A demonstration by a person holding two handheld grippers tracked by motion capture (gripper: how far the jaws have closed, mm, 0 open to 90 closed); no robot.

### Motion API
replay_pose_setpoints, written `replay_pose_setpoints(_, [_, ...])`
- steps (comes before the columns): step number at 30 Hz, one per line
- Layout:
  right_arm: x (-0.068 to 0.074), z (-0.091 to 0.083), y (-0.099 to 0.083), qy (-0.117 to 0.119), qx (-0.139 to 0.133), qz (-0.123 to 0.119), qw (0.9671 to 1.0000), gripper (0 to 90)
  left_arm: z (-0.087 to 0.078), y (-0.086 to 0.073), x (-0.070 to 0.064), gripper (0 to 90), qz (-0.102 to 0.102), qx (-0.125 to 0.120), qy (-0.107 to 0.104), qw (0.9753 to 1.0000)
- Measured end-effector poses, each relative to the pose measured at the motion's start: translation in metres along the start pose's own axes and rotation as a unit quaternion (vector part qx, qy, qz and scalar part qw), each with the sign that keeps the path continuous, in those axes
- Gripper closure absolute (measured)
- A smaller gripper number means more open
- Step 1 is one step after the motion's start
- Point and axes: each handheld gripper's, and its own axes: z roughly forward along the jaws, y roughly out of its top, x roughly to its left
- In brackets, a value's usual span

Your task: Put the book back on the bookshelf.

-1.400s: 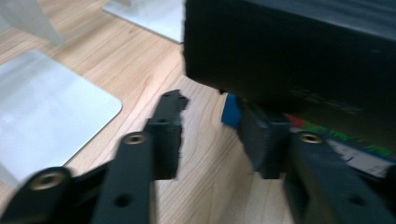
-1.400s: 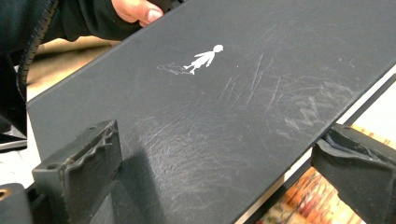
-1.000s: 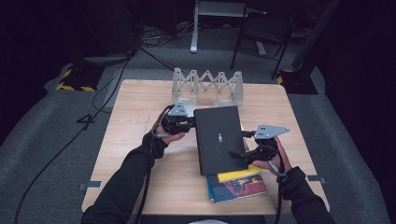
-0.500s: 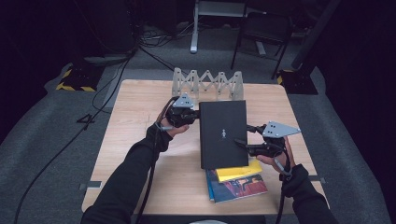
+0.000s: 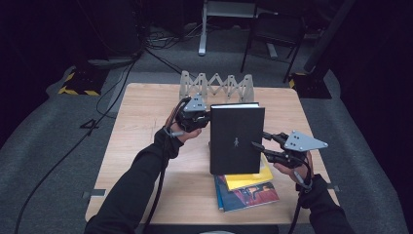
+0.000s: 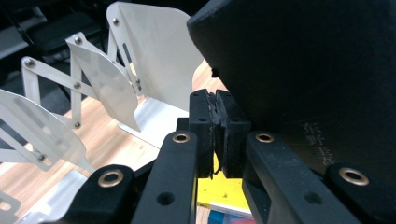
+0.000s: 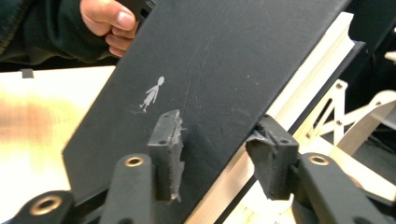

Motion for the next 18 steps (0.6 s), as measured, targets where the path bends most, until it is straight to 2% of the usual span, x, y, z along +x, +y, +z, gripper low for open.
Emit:
replay_pose_setpoints(6, [0.011, -0.015, 0.0, 0.016, -0.016, -0.017, 0.9996, 65.1, -0.014, 0.002, -0.014, 80.6, 0.017, -0.013, 0.006, 0.9998])
replay_pose_setpoints(10, [0.015, -0.022, -0.002, 0.029, -0.023, -0.02, 0.9991, 68.2, -0.019, 0.002, -0.02, 72.9, 0.023, -0.017, 0.01, 0.9996])
replay_pose_setpoints(11, [0.016, -0.023, -0.002, 0.031, -0.023, -0.023, 0.999, 68.5, -0.02, 0.002, -0.022, 71.0, 0.023, -0.016, 0.012, 0.9995])
replay_pose_setpoints(13, [0.018, -0.024, -0.002, 0.031, -0.022, -0.024, 0.999, 69.1, -0.021, -0.001, -0.026, 69.7, 0.034, -0.006, 0.017, 0.9993])
replay_pose_setpoints(16, [0.019, -0.026, -0.005, 0.034, -0.025, -0.02, 0.9989, 69.9, -0.022, -0.01, -0.033, 62.8, 0.052, 0.015, 0.026, 0.9982])
replay_pose_setpoints(17, [0.019, -0.026, -0.005, 0.034, -0.025, -0.02, 0.9989, 69.9, -0.022, -0.01, -0.033, 62.5, 0.052, 0.015, 0.026, 0.9982])
replay_pose_setpoints(18, [0.019, -0.027, -0.005, 0.035, -0.027, -0.02, 0.9988, 70.2, -0.022, -0.015, -0.036, 62.5, 0.063, 0.024, 0.03, 0.9973])
